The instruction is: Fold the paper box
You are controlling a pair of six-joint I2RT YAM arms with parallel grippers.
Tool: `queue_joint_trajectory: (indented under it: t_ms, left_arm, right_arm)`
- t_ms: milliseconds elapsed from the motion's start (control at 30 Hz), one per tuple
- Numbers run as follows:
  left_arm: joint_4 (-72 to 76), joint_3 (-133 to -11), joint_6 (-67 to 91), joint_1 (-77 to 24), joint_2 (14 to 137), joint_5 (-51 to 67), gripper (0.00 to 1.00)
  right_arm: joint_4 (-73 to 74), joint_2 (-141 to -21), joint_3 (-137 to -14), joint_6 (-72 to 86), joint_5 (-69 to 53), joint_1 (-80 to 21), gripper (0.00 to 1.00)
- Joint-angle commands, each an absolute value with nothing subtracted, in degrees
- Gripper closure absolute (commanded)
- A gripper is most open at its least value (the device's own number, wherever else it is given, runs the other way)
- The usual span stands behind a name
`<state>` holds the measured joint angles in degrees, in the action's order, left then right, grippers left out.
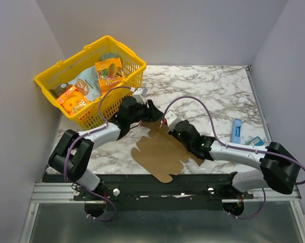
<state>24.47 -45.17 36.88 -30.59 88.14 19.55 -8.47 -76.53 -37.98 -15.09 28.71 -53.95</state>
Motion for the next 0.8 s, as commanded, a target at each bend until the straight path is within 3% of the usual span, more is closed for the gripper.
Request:
queue_joint_trajectory:
  t_ms: [0, 200, 400, 500, 700, 767]
  left_arm:
    - [26.19, -42.89, 41.39, -33.13, 85.78, 23.55, 0.4]
    - [17.41, -42.54, 34.37, -31.91, 80.34, 14.34, 0.18]
    - [19.33, -38.5, 35.77, -30.15, 76.03, 11.34, 0.11]
    - [21.18, -39.11, 35.95, -29.88, 79.62, 13.35, 0.14]
    - [28.11, -41.57, 38.67, -26.98, 89.29, 18.63, 0.37]
    - [28.21, -43.75, 38.32, -26.89, 91.93, 18.9, 0.4]
  right_arm:
    - [-10.02, -77.78, -40.08, -15.03, 31.64, -54.23, 0.99]
    - [-10.19, -76.99, -39.82, -14.77, 34.01, -54.23, 0.99]
    - [-10.28, -77.17, -39.9, -15.12, 34.28, -54.32, 0.99]
    - [-10.28, -77.34, -40.08, -14.85, 34.01, -54.32, 0.99]
    - [-9.67, -76.12, -39.73, -14.5, 34.19, -54.23, 0.99]
    - [-9.58, -75.85, -39.73, -14.5, 33.49, -54.32, 0.99]
